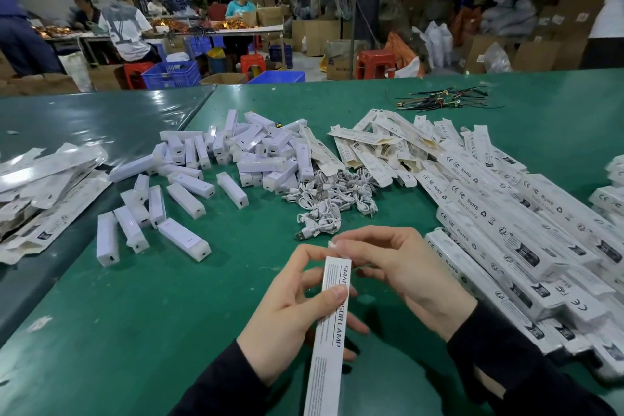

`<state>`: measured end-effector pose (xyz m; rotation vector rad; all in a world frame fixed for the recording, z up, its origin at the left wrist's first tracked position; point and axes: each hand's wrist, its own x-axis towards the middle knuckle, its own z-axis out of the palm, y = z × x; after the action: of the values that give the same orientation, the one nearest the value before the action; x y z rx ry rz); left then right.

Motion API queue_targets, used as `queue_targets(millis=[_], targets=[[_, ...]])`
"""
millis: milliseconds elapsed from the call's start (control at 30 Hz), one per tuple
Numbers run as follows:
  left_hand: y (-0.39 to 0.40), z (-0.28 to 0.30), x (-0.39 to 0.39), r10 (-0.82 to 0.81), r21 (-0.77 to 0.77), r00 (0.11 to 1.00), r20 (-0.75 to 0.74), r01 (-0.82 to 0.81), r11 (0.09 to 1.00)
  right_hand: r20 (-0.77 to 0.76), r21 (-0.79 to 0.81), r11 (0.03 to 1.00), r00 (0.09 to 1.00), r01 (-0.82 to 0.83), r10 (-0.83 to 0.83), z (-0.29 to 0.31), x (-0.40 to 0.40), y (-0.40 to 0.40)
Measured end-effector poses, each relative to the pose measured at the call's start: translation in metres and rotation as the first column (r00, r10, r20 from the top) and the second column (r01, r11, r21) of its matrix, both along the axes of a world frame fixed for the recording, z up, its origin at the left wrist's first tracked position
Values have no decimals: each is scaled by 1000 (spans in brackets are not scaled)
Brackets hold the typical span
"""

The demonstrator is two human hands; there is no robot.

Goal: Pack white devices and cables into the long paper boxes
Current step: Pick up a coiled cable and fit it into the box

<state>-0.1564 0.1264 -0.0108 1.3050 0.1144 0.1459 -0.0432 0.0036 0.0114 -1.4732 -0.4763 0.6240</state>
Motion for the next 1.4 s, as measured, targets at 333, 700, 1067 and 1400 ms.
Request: queue_targets(millis=[333, 700, 1067, 1400], targets=[[2, -3, 1, 26, -2, 1000, -5, -26, 1000, -83, -2, 999, 996, -42, 42, -6, -5, 4], [3, -2, -1, 67, -79, 998, -1, -66, 995, 168, -8, 999, 985, -49, 49, -7, -8, 3], [5, -1, 3, 260, -32, 963, 67, -258, 966, 85, 2, 1000, 996, -26, 26, -18, -12, 11], [22, 3, 5, 526, -160, 839, 141, -505, 848, -152, 37, 975, 963, -218, 221, 2, -21, 8]])
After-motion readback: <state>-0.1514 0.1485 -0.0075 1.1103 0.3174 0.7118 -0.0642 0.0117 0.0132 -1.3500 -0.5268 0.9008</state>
